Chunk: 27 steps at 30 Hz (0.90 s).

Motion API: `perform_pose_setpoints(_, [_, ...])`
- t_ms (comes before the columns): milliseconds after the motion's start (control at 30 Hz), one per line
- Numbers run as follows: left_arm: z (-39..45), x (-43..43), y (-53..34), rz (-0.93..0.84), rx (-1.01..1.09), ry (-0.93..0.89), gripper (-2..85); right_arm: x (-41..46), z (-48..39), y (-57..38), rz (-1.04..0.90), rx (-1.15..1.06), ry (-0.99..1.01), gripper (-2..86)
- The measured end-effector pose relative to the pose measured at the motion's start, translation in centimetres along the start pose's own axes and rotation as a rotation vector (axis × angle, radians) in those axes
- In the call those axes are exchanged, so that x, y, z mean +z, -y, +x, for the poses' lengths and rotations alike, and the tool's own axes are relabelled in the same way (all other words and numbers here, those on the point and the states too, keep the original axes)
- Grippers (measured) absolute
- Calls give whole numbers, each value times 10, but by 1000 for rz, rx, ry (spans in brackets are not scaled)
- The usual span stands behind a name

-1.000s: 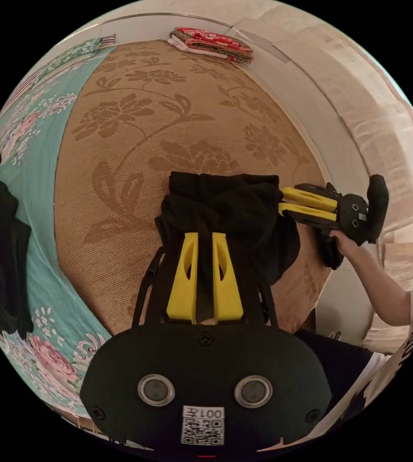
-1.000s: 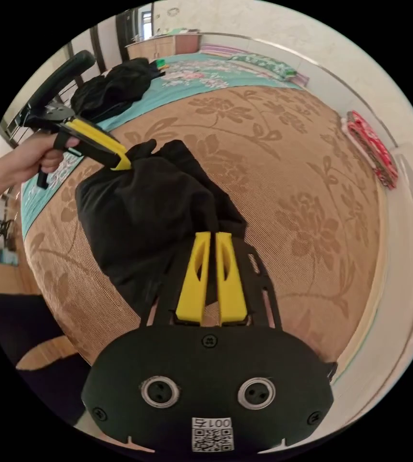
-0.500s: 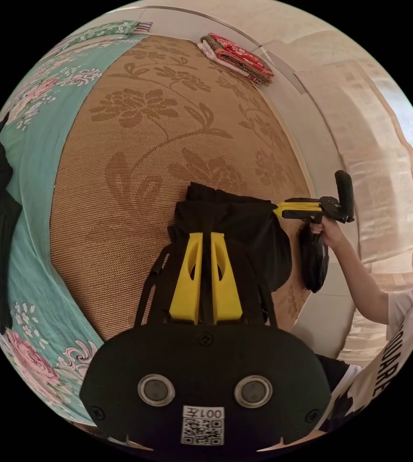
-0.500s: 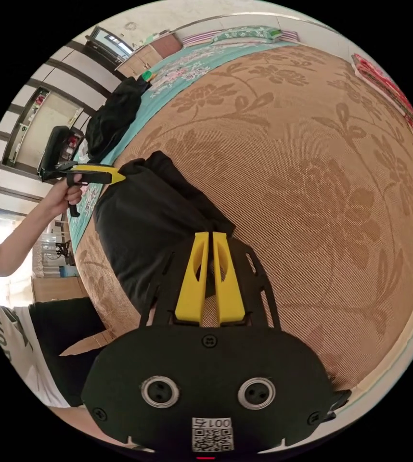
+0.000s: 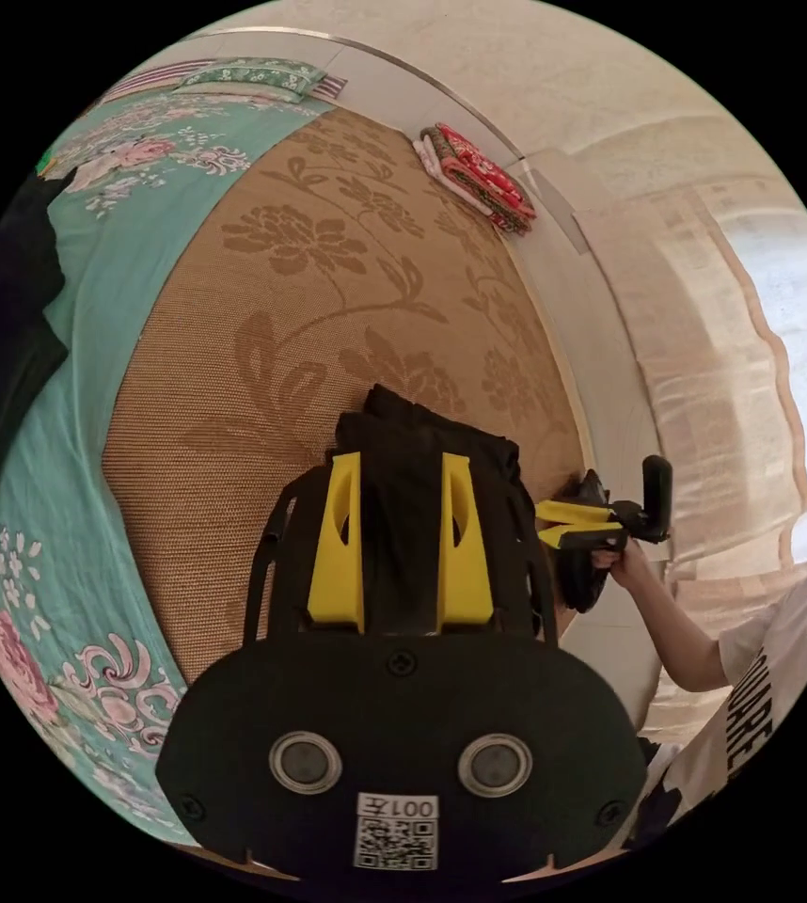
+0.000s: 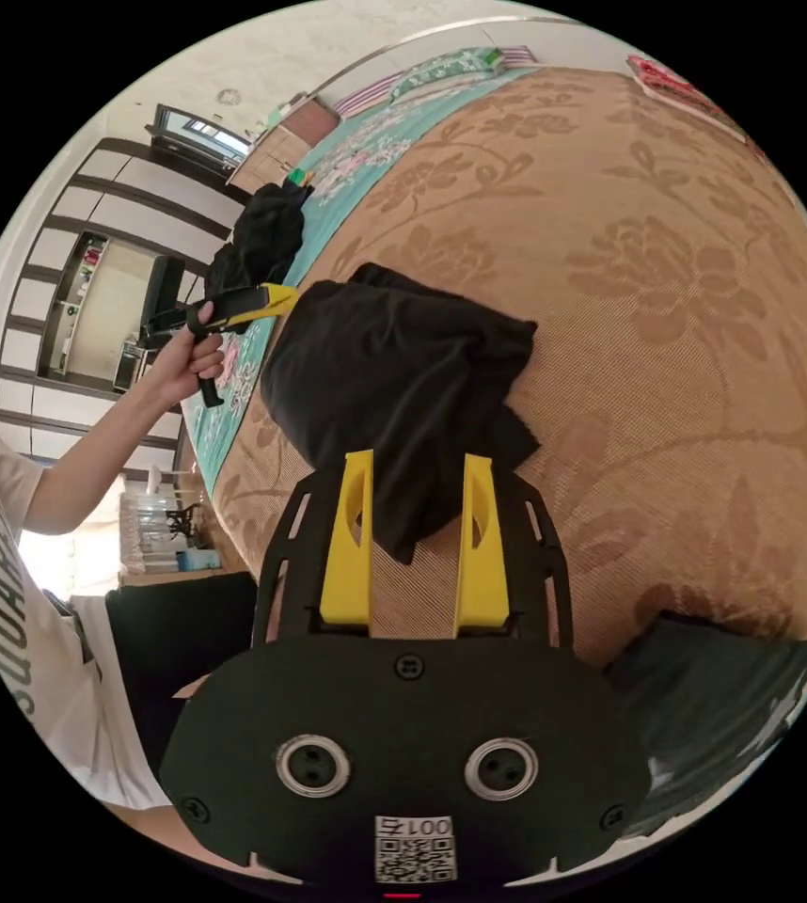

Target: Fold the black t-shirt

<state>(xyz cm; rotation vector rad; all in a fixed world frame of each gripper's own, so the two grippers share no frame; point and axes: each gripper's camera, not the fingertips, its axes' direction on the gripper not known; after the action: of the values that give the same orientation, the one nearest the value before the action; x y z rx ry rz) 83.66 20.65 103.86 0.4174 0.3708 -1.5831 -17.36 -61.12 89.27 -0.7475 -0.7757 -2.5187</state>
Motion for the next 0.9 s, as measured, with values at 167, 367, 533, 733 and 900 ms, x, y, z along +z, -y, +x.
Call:
perform_pose_setpoints(167, [6, 18, 27, -107, 34, 58, 5, -6, 9, -12, 44, 72, -27, 40])
perform_pose_setpoints(367, [38, 7, 41, -116, 266, 228, -9, -55, 6, -67, 209, 182, -48, 10])
perform_pose_setpoints(533, [19, 41, 43, -240, 295, 209, -4, -36, 7, -88, 153, 219, -137, 7])
perform_pose_setpoints(733, [-1, 2, 25, -99, 123, 119, 38, -68, 6, -89, 167, 185, -163, 20])
perform_pose_setpoints(900, [-9, -29, -18, -87, 87, 55, 42, -105, 12, -60, 198, 13, -246, 71])
